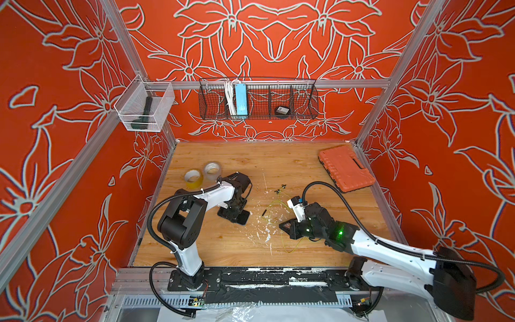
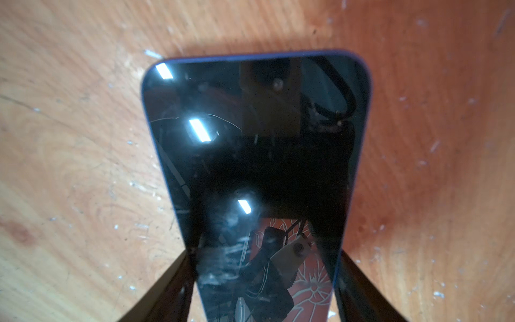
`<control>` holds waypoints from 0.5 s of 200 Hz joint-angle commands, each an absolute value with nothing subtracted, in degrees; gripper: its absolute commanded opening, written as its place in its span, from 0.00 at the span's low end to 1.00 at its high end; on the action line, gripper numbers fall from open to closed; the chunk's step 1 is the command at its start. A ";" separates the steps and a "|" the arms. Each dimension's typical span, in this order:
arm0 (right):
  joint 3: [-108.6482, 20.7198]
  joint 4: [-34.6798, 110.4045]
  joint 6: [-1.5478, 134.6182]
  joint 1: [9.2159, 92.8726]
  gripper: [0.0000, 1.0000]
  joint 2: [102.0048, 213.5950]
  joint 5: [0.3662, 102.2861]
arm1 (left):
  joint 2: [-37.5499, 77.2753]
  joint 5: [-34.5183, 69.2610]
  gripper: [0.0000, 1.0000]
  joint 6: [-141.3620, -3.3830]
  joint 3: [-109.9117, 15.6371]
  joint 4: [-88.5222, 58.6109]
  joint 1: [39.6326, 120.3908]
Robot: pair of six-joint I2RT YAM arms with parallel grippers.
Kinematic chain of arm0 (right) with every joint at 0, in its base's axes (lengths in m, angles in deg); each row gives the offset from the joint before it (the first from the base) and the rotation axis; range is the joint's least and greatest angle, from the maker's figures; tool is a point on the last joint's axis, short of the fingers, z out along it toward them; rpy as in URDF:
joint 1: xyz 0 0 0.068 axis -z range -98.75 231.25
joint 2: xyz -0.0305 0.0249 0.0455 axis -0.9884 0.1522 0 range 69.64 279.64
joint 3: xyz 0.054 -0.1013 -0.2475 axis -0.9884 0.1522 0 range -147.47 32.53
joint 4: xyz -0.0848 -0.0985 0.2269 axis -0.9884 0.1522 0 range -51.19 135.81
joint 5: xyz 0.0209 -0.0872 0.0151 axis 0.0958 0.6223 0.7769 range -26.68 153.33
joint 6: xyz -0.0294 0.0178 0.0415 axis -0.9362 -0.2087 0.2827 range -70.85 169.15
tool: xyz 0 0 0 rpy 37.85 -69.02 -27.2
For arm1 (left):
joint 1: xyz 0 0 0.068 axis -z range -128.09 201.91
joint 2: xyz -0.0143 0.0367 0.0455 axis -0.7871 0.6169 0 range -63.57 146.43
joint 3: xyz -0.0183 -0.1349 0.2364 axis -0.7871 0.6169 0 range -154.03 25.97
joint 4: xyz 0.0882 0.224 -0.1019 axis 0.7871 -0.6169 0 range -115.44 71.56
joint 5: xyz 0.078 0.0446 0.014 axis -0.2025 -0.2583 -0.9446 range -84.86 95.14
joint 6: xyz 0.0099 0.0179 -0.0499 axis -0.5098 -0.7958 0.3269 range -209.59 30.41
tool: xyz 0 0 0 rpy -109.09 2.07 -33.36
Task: Plug wired earphones into phones
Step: Pick up the phone at the center of the board.
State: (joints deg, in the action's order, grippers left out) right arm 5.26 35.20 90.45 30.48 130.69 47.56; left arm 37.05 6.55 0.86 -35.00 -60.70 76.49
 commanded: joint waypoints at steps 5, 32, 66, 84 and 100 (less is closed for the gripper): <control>6.61 23.94 92.64 29.14 0.00 134.87 45.82 | 37.98 14.64 0.59 1.48 -32.20 -58.88 76.89; 6.90 16.57 93.52 28.32 0.00 139.72 47.08 | 35.49 16.26 0.59 1.84 -31.91 -57.68 76.91; 7.21 10.45 95.06 28.33 0.00 144.67 48.48 | 31.14 18.00 0.59 2.94 -30.21 -55.18 76.61; 7.05 9.50 96.23 28.33 0.00 146.70 49.71 | 29.45 19.13 0.59 3.95 -28.83 -53.73 76.52; 7.45 7.10 98.21 28.29 0.00 148.81 50.10 | 27.99 20.40 0.59 4.89 -27.36 -51.55 76.46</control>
State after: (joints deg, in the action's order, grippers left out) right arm 6.33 13.05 95.08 28.52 146.39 48.10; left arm 30.89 16.56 1.54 -28.97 -54.36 76.51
